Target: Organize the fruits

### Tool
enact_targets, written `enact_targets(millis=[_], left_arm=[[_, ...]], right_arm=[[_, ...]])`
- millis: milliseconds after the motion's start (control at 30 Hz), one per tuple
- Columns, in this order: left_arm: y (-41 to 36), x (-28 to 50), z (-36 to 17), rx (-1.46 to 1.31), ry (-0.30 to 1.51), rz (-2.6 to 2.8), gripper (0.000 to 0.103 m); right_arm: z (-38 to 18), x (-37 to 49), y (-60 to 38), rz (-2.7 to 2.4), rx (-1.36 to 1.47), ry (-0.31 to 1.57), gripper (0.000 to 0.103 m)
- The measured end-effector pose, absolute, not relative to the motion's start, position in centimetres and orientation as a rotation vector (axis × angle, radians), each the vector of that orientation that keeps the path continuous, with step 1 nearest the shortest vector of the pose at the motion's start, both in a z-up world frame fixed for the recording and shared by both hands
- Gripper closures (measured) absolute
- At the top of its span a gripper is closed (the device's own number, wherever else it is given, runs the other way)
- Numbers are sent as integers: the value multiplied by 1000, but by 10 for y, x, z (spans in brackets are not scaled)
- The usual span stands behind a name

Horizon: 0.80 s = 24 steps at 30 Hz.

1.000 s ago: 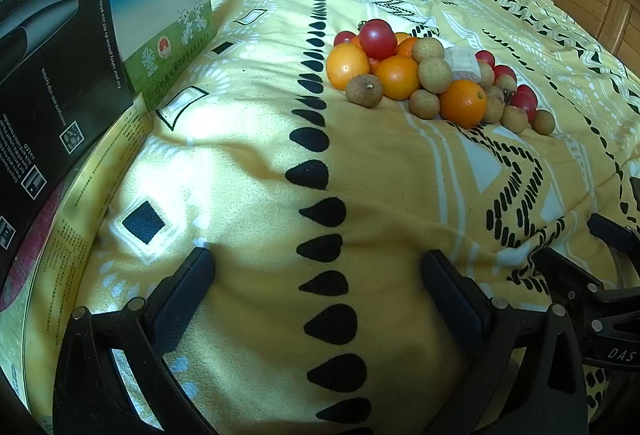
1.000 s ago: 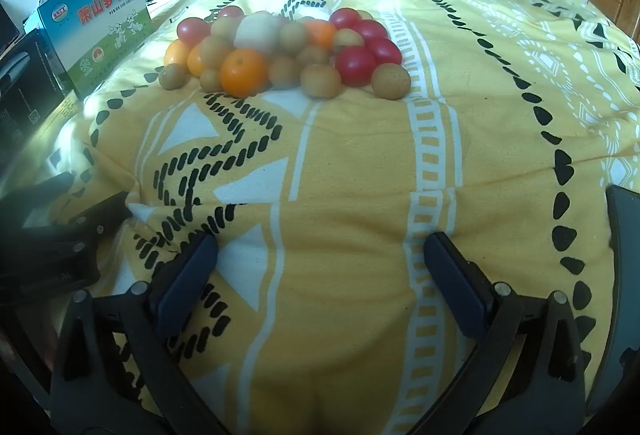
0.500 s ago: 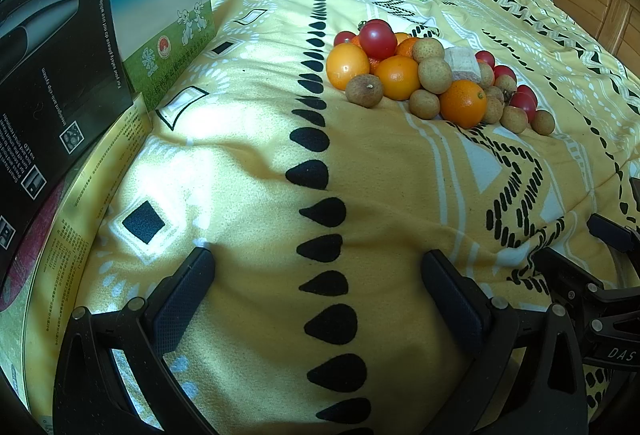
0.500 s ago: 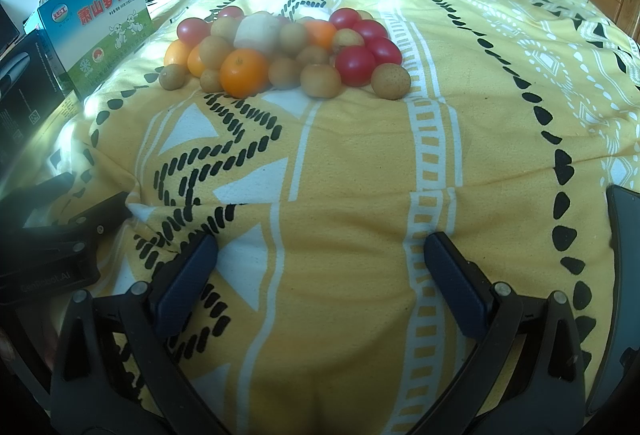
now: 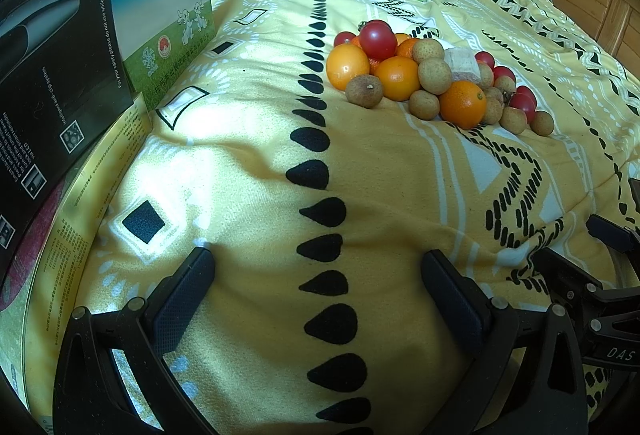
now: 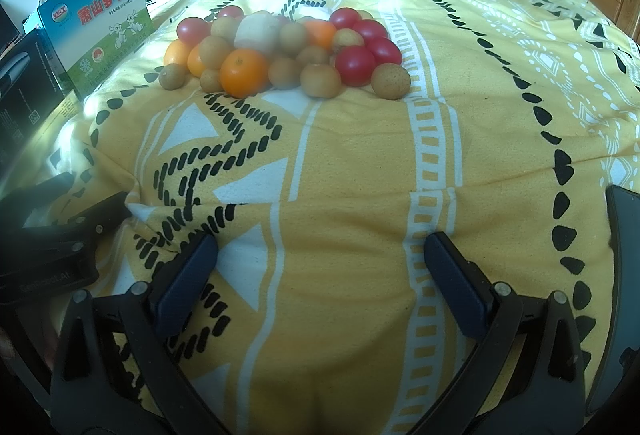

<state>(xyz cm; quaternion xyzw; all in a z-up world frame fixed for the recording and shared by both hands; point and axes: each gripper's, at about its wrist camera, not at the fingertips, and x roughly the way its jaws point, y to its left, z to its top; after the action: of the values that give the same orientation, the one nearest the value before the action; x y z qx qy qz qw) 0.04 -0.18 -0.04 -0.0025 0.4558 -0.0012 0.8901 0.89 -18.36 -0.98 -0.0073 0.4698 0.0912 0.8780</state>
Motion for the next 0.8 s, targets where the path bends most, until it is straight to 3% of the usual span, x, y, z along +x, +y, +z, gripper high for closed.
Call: enact_targets(millis=[800], left_arm=[[-1,0,1,-7,948,-4,0]], right_arm=[[-5,3,-180,170,-50,975,0]])
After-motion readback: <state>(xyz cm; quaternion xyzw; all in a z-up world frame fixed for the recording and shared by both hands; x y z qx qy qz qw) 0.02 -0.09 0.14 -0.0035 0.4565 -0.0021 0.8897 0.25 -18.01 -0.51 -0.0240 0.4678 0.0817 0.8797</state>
